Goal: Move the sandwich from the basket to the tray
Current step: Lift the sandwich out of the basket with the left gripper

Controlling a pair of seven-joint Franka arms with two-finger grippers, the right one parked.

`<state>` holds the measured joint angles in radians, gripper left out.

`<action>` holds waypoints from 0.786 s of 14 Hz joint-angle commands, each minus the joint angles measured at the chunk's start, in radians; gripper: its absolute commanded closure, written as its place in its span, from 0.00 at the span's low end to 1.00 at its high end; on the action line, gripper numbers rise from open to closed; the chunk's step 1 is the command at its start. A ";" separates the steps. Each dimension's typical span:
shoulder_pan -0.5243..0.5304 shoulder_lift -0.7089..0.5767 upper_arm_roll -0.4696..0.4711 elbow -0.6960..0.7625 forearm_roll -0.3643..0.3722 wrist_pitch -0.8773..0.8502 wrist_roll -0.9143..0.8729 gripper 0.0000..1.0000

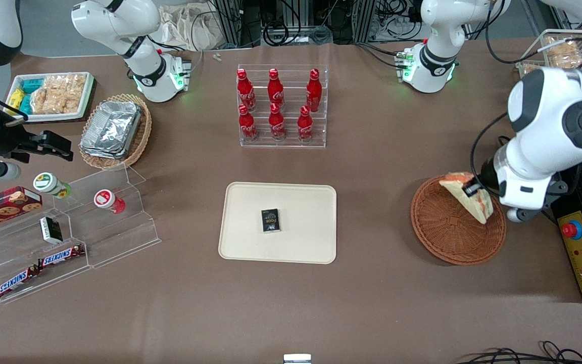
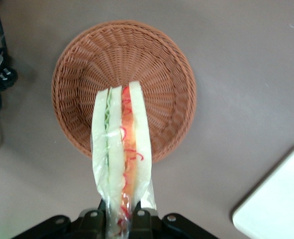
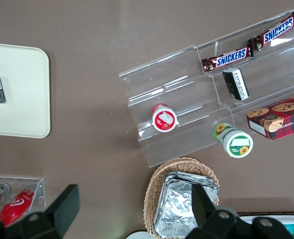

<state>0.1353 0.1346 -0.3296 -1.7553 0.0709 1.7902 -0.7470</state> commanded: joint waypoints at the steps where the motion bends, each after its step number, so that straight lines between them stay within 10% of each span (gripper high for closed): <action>1: 0.000 0.025 -0.052 0.094 -0.007 -0.096 0.000 1.00; 11: -0.094 0.245 -0.361 0.152 0.003 0.079 0.098 1.00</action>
<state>0.0882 0.2699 -0.6810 -1.6413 0.0604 1.8025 -0.6723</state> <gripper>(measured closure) 0.846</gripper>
